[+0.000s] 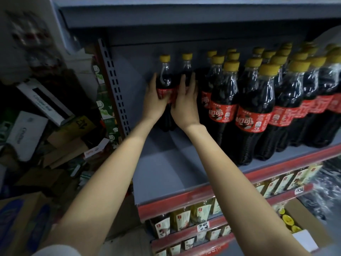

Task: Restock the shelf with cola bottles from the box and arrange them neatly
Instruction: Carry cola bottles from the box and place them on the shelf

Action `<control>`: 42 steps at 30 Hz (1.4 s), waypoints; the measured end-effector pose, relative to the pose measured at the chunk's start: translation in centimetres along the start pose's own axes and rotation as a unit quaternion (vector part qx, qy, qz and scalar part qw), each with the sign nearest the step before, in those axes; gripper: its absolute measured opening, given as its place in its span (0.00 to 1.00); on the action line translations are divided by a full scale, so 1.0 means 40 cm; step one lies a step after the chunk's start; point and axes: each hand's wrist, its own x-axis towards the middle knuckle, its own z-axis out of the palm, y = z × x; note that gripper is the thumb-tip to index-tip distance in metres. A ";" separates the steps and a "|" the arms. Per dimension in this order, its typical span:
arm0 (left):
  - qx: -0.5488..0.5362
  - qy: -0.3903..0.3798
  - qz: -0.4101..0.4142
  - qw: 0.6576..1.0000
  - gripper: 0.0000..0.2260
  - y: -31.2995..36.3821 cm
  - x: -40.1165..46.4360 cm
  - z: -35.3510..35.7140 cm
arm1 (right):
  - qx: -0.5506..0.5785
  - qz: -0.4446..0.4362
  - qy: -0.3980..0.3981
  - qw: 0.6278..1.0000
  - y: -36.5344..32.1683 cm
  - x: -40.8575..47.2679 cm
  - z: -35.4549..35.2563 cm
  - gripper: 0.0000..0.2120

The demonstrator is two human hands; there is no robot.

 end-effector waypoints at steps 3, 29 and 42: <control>-0.017 -0.008 -0.010 1.000 0.31 0.013 -0.038 -0.009 | 0.026 -0.026 0.014 0.999 -0.012 -0.032 -0.023 0.31; 0.218 0.297 -0.238 0.899 0.11 -0.233 -1.155 -0.868 | 0.228 -0.327 -0.268 0.877 -0.633 -0.884 0.346 0.11; 0.269 0.198 -0.613 0.716 0.12 -0.657 -1.574 -1.279 | 0.109 -0.270 -0.607 0.739 -0.965 -1.190 0.861 0.13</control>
